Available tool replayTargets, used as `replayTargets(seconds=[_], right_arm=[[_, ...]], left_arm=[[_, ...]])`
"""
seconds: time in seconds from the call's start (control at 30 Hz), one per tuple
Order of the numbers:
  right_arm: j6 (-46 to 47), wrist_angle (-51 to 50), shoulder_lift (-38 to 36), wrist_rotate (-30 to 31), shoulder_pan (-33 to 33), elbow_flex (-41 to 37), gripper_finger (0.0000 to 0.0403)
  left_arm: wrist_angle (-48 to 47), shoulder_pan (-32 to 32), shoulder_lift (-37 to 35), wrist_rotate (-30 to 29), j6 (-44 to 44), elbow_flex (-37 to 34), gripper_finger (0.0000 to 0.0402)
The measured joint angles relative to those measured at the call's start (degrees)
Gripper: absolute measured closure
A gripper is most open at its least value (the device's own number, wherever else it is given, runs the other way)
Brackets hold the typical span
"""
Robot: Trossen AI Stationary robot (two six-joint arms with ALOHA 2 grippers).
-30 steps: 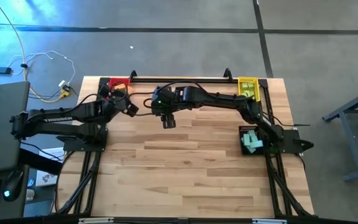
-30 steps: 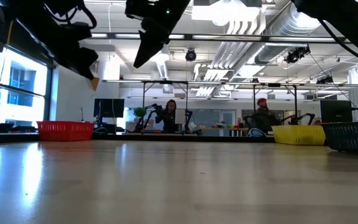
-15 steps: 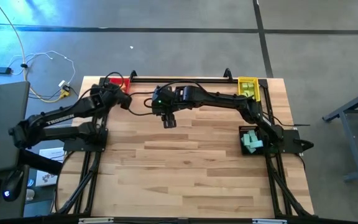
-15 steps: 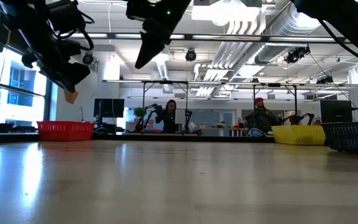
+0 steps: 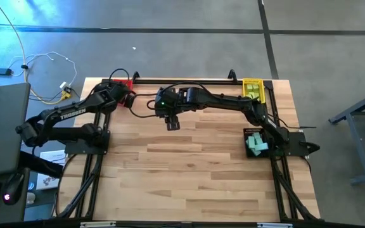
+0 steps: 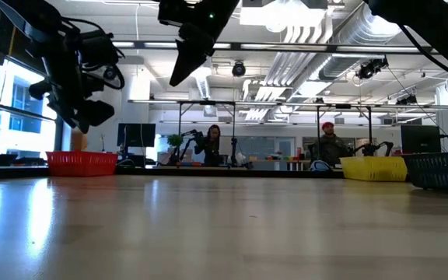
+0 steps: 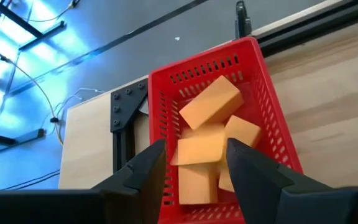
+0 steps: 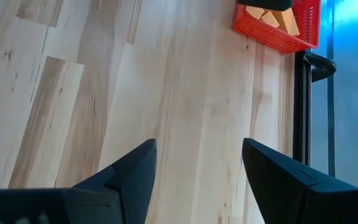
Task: Sort & place blocks by color
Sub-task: Put the yellow block into the red bin, then return to Home Position
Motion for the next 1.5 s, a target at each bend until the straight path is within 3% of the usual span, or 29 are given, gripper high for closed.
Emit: replayTargets(seconds=[0.2,0.43,0.6,0.77,0.87,1.17,1.5], right_arm=[[0.00,-1.40,0.00,0.02,0.01,0.00,0.0179],[0.32,-2.94,0.00,-0.86,0.00,0.00,0.0179],[1.35,-5.39,0.00,-6.68,-0.20,0.00,0.0179],[4.50,-7.11,0.00,-7.12,-0.87,0.00,0.0179],[4.88,-8.51,0.02,-7.15,-1.61,0.00,0.0179],[6.56,-12.40,0.09,-7.76,-4.50,-6.85,0.0179],[10.08,-9.51,-0.01,-7.72,-5.38,-17.71,0.0179]], left_arm=[[1.43,0.70,0.34,0.38,0.05,0.00,0.0238],[1.54,0.43,-3.44,6.11,2.01,0.00,0.0239],[1.76,-1.34,-8.55,16.37,3.07,0.00,0.0237],[5.11,-5.08,-13.03,30.26,3.48,0.00,0.0237],[7.42,-8.39,-14.65,34.86,3.57,0.00,0.0236],[22.82,-21.16,-19.66,38.07,2.88,-10.97,0.0236],[26.05,-29.19,-28.30,35.28,0.05,-20.50,0.0236]])
